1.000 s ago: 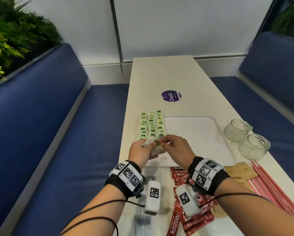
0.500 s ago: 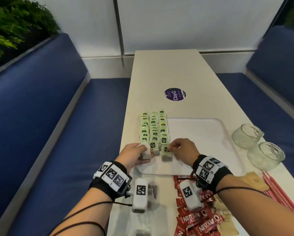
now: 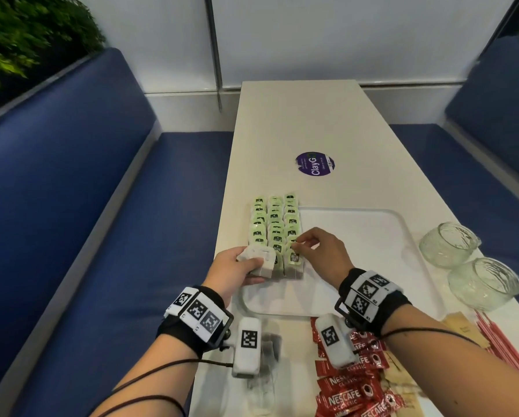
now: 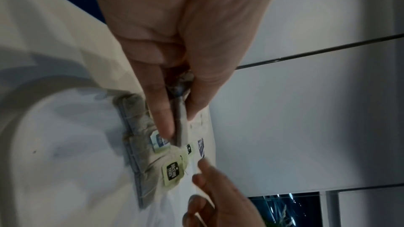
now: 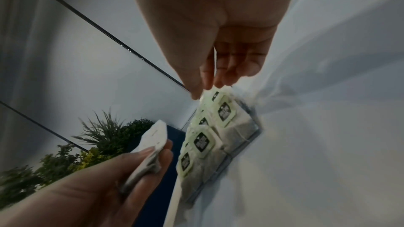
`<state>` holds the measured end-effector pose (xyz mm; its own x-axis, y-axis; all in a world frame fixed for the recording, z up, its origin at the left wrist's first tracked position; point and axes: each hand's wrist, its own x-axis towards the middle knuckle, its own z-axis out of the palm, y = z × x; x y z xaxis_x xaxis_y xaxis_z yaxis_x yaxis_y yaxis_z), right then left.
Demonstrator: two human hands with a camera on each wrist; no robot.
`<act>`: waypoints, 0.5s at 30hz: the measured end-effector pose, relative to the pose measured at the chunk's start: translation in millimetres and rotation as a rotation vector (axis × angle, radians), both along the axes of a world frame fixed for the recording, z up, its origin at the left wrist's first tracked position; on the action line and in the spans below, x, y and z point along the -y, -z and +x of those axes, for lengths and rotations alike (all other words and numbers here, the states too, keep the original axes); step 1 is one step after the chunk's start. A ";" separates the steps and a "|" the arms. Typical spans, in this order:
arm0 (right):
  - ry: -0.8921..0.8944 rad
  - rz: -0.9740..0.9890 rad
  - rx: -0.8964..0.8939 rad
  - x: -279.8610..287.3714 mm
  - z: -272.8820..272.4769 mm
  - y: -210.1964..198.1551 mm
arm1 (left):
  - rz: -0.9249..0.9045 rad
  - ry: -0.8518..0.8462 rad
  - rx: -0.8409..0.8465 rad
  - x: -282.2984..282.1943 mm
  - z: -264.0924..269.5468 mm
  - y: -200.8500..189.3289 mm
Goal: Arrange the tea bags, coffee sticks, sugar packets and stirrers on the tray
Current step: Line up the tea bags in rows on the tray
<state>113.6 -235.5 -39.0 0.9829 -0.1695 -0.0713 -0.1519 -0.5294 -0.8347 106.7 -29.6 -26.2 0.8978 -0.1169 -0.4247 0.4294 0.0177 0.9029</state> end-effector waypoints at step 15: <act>-0.166 0.046 -0.069 -30.7 -12.5 -34.0 | 0.624 0.092 0.475 15.5 -12.9 -21.7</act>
<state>101.1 -204.8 -5.0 0.9897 -0.0005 -0.1434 -0.1233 -0.5138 -0.8490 93.7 -45.1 -4.5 0.9978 -0.0656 -0.0099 -0.0293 -0.5695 0.8215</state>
